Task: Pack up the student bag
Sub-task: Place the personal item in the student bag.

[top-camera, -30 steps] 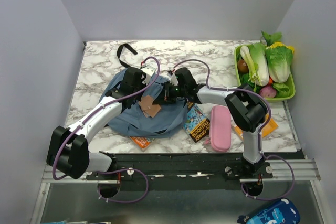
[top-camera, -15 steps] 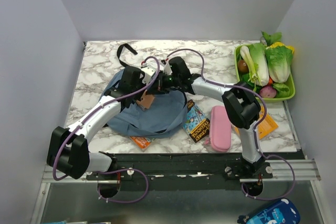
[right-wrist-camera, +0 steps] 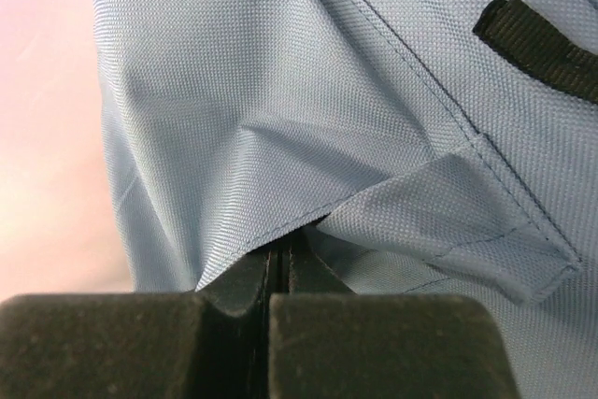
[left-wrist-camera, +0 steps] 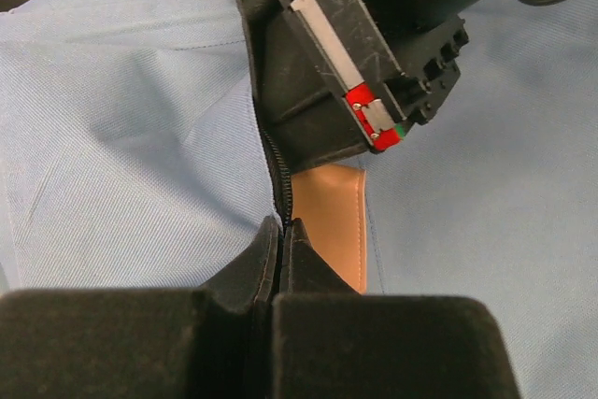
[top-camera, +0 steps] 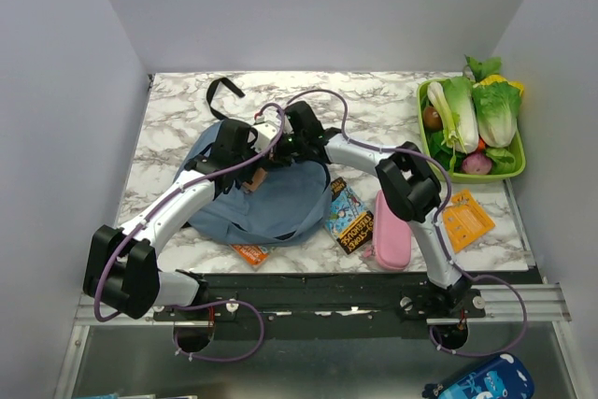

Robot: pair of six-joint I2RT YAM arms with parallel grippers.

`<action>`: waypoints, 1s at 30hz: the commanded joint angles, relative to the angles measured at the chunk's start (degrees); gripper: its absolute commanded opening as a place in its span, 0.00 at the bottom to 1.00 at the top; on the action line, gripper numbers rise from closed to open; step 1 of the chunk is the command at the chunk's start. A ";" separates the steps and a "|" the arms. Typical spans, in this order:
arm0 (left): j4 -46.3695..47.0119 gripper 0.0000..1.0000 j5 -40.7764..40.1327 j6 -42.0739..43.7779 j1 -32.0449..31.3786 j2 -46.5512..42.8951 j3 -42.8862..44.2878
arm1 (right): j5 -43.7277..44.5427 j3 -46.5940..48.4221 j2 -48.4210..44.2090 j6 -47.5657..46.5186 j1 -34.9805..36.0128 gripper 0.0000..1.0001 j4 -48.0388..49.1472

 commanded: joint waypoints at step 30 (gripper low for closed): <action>5.78 0.00 4.59 -0.98 1.53 -1.08 -6.27 | 17.35 -24.91 -17.97 -9.94 -0.83 0.30 11.38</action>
